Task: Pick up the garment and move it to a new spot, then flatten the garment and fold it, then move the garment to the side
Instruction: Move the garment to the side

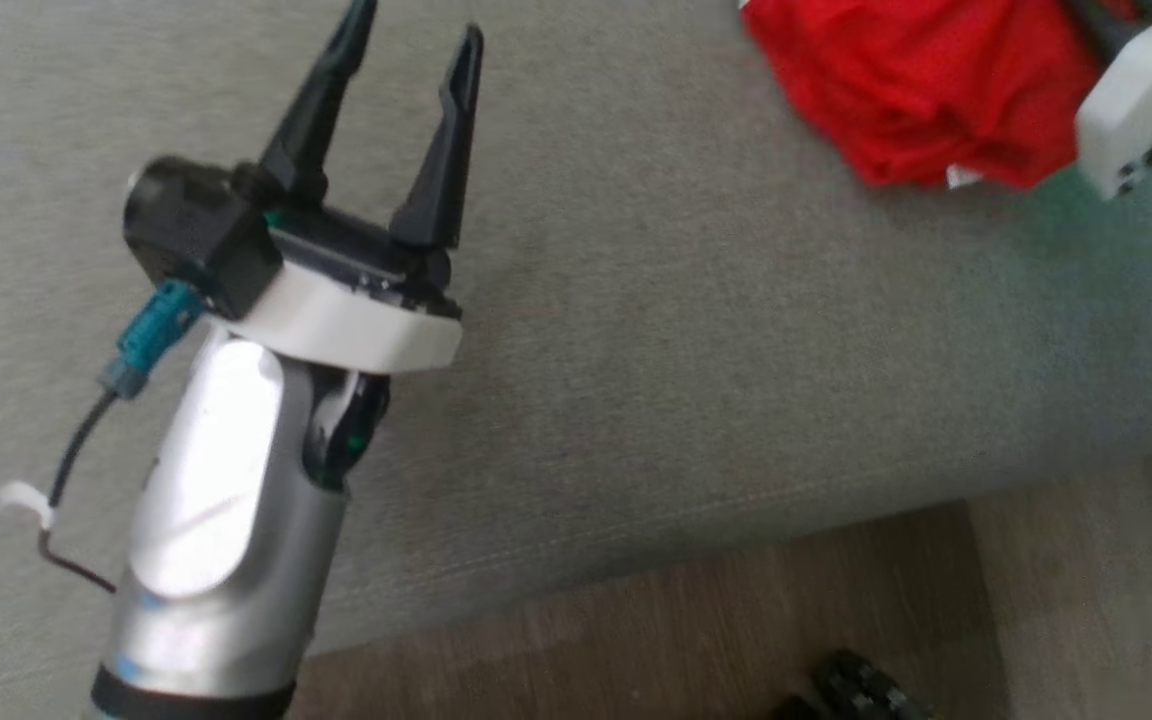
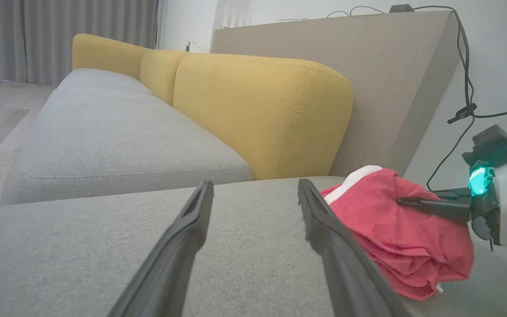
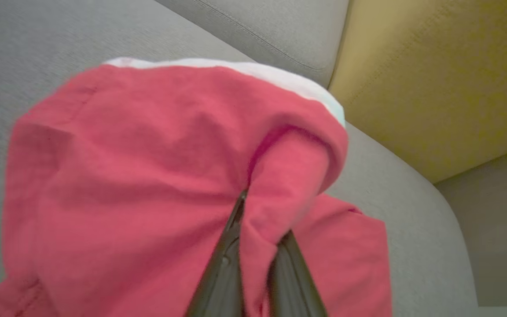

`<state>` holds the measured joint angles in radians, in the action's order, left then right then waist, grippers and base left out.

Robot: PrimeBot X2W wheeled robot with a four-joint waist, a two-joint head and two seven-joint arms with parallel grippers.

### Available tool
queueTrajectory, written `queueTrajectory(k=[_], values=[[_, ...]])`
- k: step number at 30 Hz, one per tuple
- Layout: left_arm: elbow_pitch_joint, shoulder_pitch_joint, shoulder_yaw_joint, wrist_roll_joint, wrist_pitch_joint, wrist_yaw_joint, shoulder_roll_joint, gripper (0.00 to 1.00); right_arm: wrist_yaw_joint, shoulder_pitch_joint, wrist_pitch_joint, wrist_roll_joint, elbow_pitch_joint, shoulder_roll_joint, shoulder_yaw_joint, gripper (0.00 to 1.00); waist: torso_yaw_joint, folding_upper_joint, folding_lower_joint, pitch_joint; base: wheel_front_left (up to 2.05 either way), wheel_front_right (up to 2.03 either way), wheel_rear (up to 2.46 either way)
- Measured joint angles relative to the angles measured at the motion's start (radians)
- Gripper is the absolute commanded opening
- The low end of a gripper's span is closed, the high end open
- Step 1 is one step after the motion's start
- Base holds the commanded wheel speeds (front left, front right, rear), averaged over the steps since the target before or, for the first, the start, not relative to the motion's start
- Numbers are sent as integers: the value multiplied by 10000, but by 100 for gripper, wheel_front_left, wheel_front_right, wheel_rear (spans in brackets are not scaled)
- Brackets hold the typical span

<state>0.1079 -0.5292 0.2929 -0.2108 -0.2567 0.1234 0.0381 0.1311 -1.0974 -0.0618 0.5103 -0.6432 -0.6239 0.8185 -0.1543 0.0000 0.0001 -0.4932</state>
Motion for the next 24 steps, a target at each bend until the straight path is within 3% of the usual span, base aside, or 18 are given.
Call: queueTrajectory(k=[6, 16, 17, 18, 24], values=[[10, -554, -75, 134, 0, 12, 190, 100, 0, -727, -282, 140, -458, -378, 140, 0, -544, 0, 0, -745, 0, 0, 0], [0, -967, 75, 140, 0, 12, 709, 100, 0, -1301, -805, 186, -1340, -182, -81, 0, -979, 0, 0, -1710, 0, 0, 0], [0, -982, 107, 125, 0, 12, 731, 100, 0, -1363, -901, 173, -1453, -111, -136, 30, -992, 0, 0, -1756, 0, 0, 0], [6, -984, 130, 102, -2, 12, 732, 100, 0, -1416, -984, 171, -1565, -54, -180, 100, -995, 0, 0, -1786, 0, 0, 0], [119, -981, 136, 50, 0, 12, 694, 100, 0, -1437, -1202, 286, -2123, 230, -627, 100, -876, 0, -1, -1538, 0, 0, 0]])
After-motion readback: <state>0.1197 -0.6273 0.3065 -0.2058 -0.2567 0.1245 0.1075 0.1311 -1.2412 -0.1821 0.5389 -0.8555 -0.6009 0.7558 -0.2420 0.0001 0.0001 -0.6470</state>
